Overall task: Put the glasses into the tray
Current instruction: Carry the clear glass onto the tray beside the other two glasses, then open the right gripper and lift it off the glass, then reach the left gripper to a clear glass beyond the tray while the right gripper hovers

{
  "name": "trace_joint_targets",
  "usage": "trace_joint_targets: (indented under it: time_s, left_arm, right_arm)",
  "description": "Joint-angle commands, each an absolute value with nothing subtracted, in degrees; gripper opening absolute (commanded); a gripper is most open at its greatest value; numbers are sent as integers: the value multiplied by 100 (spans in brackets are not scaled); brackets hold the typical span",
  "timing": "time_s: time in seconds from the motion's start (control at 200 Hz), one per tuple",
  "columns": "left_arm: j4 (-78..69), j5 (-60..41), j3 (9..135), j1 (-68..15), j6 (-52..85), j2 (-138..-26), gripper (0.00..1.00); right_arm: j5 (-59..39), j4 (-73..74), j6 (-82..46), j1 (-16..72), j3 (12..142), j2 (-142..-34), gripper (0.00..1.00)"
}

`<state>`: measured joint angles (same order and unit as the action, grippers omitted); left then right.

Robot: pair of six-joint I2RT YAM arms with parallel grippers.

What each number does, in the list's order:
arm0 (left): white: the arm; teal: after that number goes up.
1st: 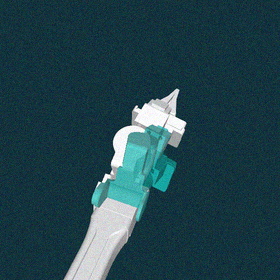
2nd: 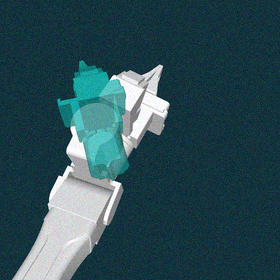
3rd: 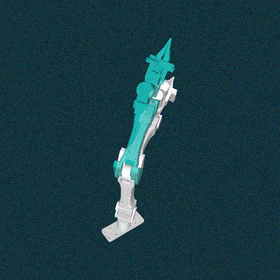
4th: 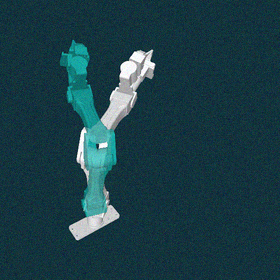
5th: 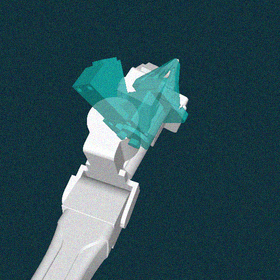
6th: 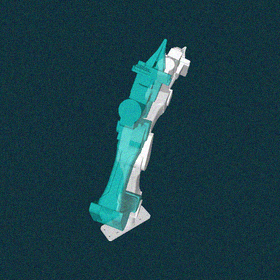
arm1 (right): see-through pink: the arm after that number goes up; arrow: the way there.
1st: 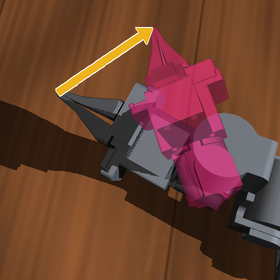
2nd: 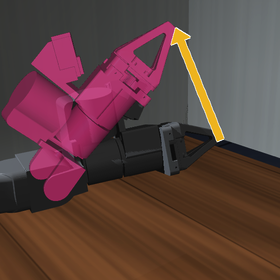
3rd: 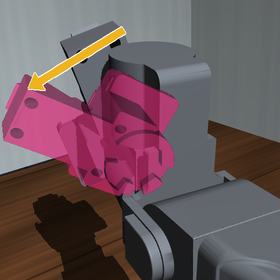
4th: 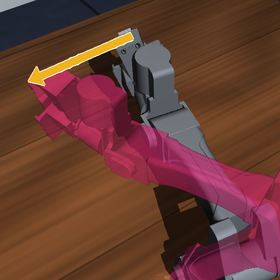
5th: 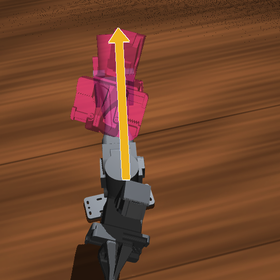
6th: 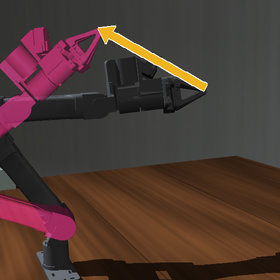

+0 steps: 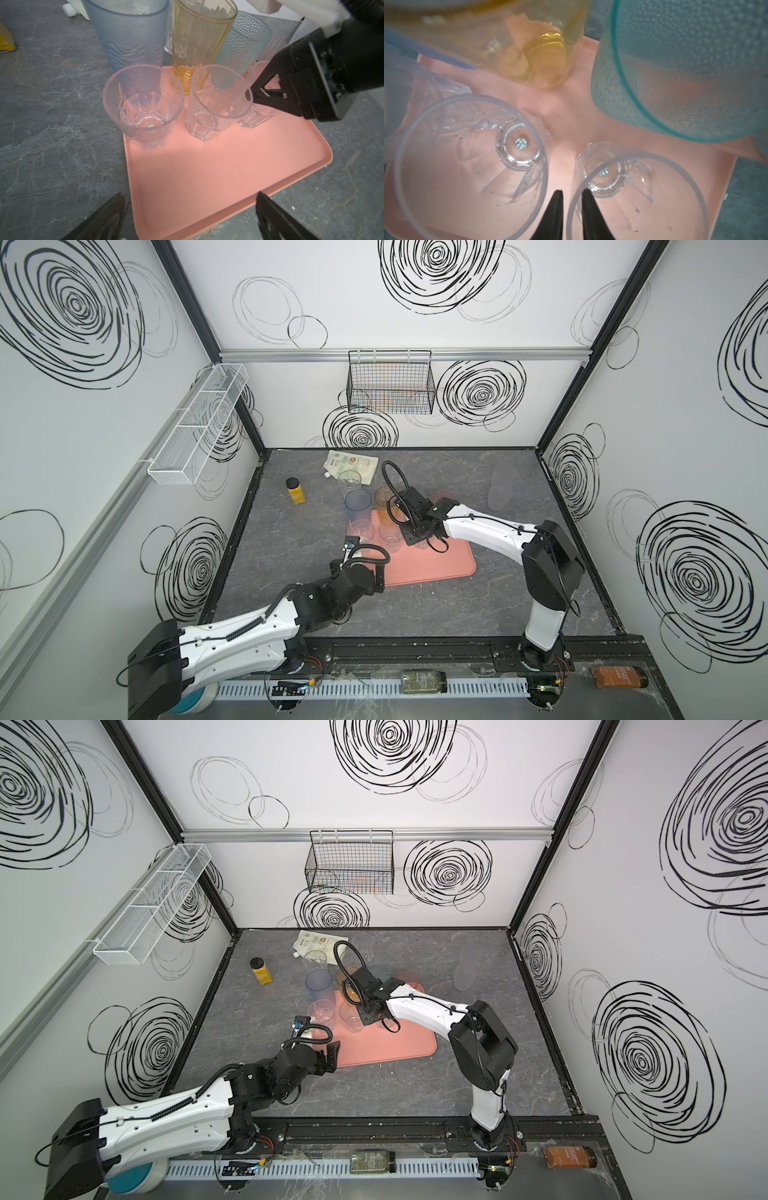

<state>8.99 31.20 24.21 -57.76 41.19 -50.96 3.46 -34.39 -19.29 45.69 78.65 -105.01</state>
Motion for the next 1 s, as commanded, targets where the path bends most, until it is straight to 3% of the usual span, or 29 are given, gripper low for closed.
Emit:
trace_joint_targets:
  time_s: [0.0,0.305,0.515,0.755,0.996]
  left_arm:
    - [736,3261,2467,-5808,4184,-5072,100]
    - [1023,3467,2765,-5710,3782,-4941,98]
    - [1134,3352,3079,-5189,2925,-4708,96]
    - [911,1782,3528,-3311,2025,-4750,98]
    - [1046,603,4783,-1528,1515,-5861,99]
  right_arm:
    - [476,-3527,-1959,4553,7986,-10071,28]
    - [544,-3736,-2139,4413,8068,-9099,35]
    - [528,-3063,-2331,3960,7273,-8210,37]
    - [183,-2307,-2307,3044,6484,-7663,38]
    - [81,-2058,-2224,2777,6246,-7869,38]
